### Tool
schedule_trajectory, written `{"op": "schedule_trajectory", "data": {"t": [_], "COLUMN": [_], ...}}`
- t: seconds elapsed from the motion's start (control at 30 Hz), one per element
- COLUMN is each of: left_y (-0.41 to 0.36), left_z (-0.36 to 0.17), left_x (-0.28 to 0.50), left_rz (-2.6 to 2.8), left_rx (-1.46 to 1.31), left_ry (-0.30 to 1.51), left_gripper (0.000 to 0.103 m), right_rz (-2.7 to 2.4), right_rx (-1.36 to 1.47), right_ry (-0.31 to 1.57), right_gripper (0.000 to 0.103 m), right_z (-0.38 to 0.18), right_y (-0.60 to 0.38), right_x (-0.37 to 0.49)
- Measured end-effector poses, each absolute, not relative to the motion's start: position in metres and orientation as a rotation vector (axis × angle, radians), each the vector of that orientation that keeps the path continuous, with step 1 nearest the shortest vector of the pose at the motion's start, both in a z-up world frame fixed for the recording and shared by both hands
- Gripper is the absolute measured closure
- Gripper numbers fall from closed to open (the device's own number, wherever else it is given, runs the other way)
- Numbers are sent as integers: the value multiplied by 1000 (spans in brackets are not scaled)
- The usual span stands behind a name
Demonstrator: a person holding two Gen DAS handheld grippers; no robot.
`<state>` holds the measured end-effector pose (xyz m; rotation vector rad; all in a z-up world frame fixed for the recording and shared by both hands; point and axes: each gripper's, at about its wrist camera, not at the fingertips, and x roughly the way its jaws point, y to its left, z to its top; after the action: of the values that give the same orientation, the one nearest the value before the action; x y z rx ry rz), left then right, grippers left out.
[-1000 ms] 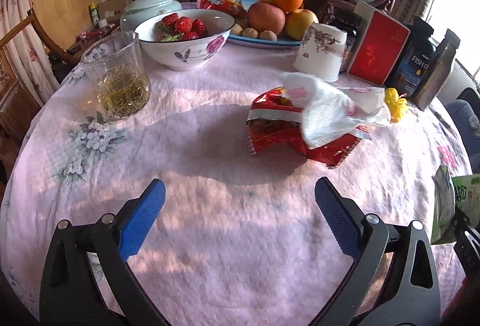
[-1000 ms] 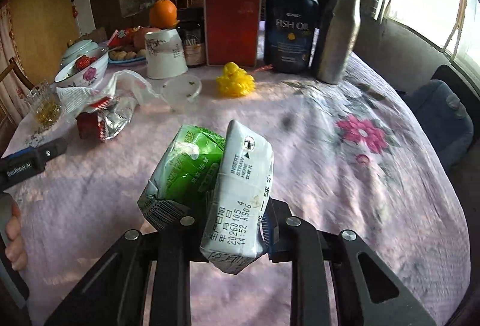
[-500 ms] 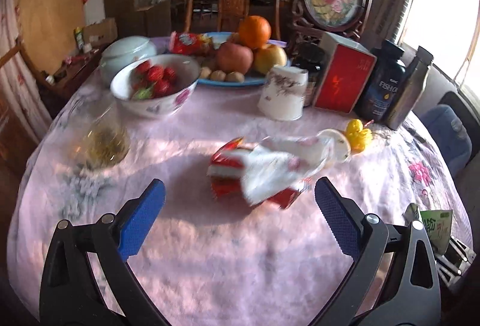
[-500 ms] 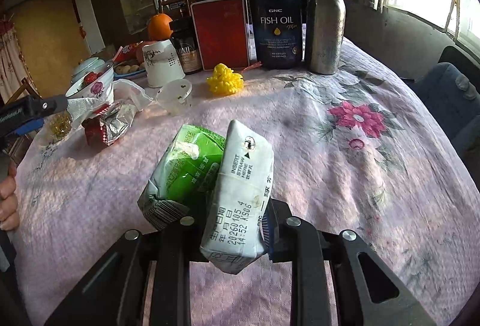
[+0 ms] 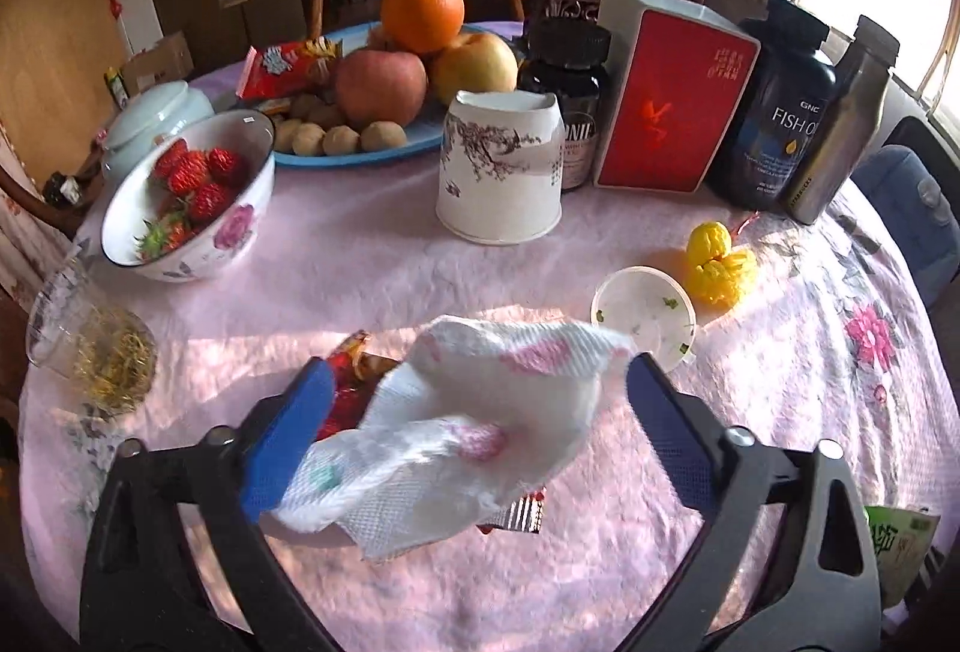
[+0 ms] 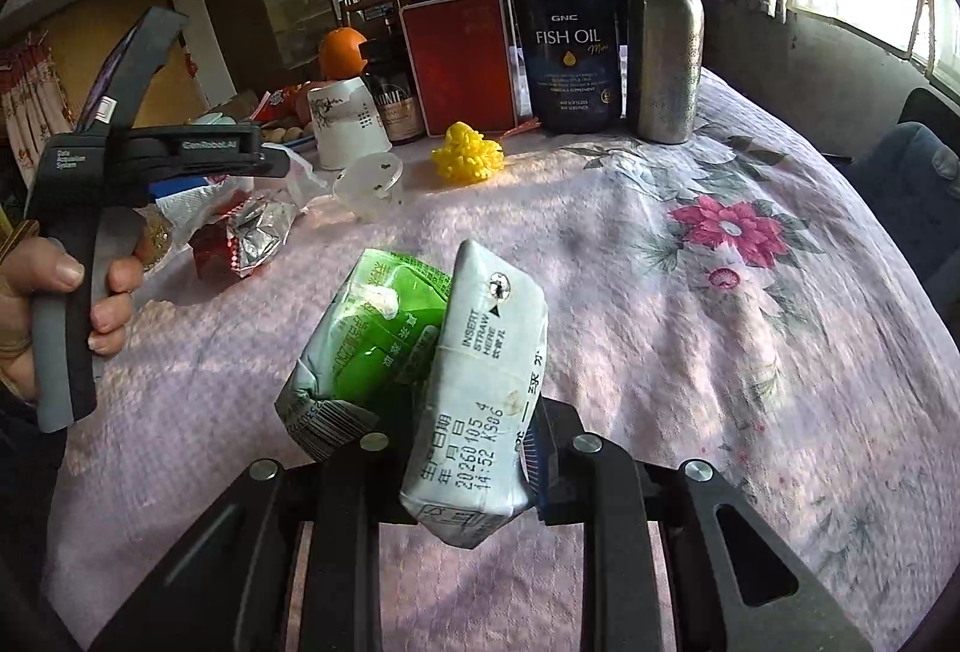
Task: Collect trash
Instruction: 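Grasp the white floral napkin with the left tool while the right tool holds the packets, then carry the napkin and packets to the red wastebasket and open both tools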
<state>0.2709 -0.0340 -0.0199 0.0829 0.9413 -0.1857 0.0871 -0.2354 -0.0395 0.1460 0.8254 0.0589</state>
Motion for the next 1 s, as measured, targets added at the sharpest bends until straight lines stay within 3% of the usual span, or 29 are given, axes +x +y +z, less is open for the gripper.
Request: {"op": "schedule_trajectory", "data": {"t": [0.03,0.1,0.2,0.3,0.43,0.7,1.0], "left_y": [-37,-41,-39,-32,-23,-16,-42], "left_z": [-24,-29,-23,-6,18,54,17], "left_x": [272,273,265,256,239,187,122], "left_rz": [-190,-209,-212,-228,-262,-341,-425], "left_rx": [95,118,118,81,33,-4,45], "left_ry": [964,997,966,928,887,816,889], "left_gripper": [35,51,63,67,83,86,87], "right_rz": [60,56,55,49,37,9,-60], "right_rx": [141,138,135,134,129,107,130], "right_ry": [820,810,797,790,782,768,801], "right_gripper": [78,78,78,78,78,79,79], "right_z": [-38,-34,-29,-25,-19,-6,-15], "right_y": [-234,-234,-234,-233,-232,-234,-252], "right_x": [86,83,79,75,65,38,-5]}}
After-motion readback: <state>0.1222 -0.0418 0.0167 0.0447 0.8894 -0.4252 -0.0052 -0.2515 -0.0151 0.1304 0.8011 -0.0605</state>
